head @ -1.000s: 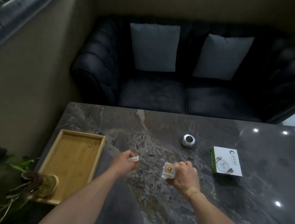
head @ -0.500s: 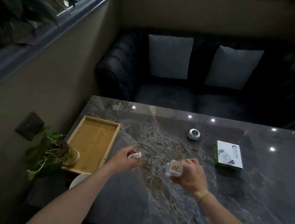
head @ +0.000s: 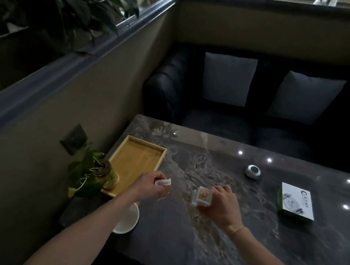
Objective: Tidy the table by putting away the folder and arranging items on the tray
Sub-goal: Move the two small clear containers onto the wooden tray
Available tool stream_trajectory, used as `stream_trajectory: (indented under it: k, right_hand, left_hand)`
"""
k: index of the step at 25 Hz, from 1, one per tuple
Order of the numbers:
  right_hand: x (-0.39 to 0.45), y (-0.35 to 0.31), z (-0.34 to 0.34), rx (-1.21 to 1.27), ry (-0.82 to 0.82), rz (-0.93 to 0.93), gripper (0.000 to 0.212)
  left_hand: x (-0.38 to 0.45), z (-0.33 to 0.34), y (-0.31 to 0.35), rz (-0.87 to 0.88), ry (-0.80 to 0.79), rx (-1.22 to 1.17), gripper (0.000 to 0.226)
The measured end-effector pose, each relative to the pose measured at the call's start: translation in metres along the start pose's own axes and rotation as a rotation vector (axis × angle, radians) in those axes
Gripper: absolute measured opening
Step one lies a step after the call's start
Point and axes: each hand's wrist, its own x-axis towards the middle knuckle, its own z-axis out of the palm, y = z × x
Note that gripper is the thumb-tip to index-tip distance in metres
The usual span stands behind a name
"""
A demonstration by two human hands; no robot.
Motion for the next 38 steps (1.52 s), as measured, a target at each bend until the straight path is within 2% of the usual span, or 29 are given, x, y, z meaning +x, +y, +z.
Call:
stream_trajectory:
  k: [5,15,17,20,24,31,34,38]
  right_hand:
    - [0.032,-0.039,0.011,0.030,0.017,-0.014,0.051]
    - [0.112,-0.115,0.043,0.027,-0.032,0.024,0.048]
    - [0.130,-0.129,0.049,0.031,-0.033,0.036,0.045]
    - [0.157,-0.149,0.061,0.050,-0.059,0.064,0.044]
    - [0.181,-0.166,0.079,0.042,-0.129,0.079,0.046]
    - [0.221,-0.183,0.117,0.032,-0.151,0.098,0.039]
    - [0.234,-0.185,0.135,0.037,-0.136,0.091,0.036]
    - [0.249,-0.187,0.146,0.048,-0.126,0.069,0.035]
  left_hand:
    - [0.013,-0.049,-0.017,0.005,-0.033,0.063,0.007]
    - [0.081,-0.141,-0.042,0.018,-0.128,0.199,0.014]
    - [0.099,-0.154,-0.049,0.006,-0.151,0.240,0.006]
    - [0.130,-0.173,-0.066,-0.057,-0.171,0.310,0.011]
    - [0.158,-0.187,-0.094,-0.120,-0.195,0.356,0.012]
    - [0.193,-0.187,-0.130,-0.221,-0.240,0.416,0.014]
    - [0.204,-0.183,-0.135,-0.205,-0.255,0.463,0.014]
    - [0.213,-0.174,-0.134,-0.121,-0.181,0.554,0.018]
